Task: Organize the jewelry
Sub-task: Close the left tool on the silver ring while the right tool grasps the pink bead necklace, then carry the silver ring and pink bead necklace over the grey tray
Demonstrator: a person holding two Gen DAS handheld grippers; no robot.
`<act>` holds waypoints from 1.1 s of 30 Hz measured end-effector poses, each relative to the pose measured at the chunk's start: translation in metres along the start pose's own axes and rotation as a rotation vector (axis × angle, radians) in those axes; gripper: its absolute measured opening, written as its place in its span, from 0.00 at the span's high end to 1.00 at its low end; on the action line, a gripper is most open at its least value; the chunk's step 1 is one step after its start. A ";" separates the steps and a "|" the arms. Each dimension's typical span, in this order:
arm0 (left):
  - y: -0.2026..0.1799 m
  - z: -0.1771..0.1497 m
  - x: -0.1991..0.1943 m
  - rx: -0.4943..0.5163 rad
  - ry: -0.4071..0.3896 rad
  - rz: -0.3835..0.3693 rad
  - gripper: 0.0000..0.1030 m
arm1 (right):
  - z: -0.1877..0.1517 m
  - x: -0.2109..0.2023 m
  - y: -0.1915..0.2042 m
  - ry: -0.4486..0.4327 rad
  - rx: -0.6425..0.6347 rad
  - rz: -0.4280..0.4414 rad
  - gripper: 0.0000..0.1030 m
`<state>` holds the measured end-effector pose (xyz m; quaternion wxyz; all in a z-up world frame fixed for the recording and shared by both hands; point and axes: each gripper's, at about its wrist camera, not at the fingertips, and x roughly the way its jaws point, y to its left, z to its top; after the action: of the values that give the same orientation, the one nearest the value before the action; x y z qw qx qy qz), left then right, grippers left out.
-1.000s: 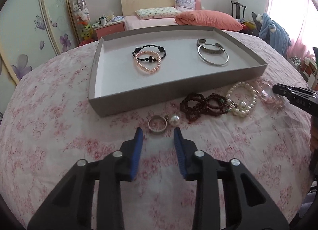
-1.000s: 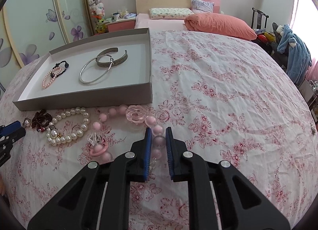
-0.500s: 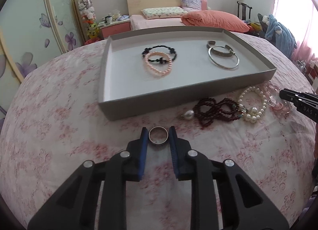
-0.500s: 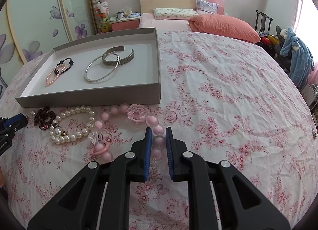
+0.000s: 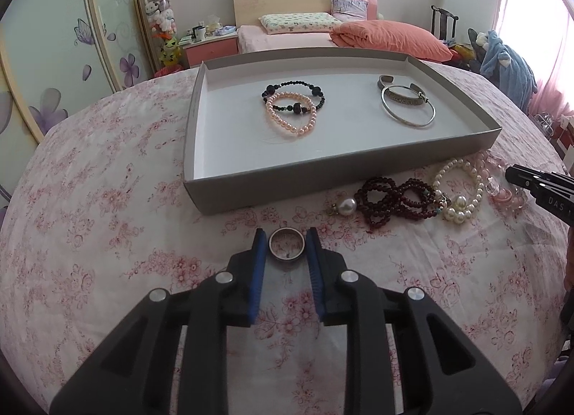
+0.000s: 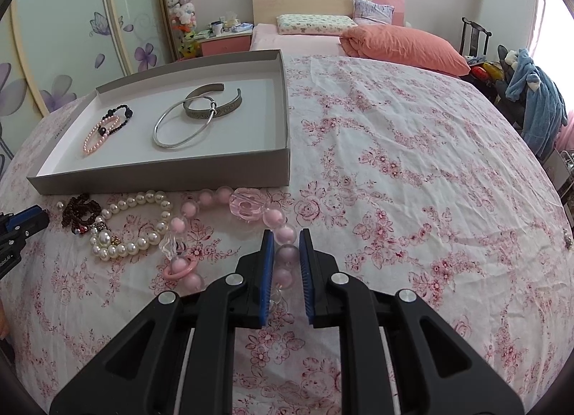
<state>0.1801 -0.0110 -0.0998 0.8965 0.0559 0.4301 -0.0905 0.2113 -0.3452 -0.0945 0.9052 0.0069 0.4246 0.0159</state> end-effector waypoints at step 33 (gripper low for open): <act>-0.005 -0.013 -0.083 -0.075 -0.307 0.061 0.79 | 0.005 -0.079 0.034 -0.314 0.107 0.293 0.87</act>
<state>0.1184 -0.0038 -0.0436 0.9555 0.0210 0.2891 -0.0548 0.1642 -0.3144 -0.0300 0.9466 0.1190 0.2732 0.1233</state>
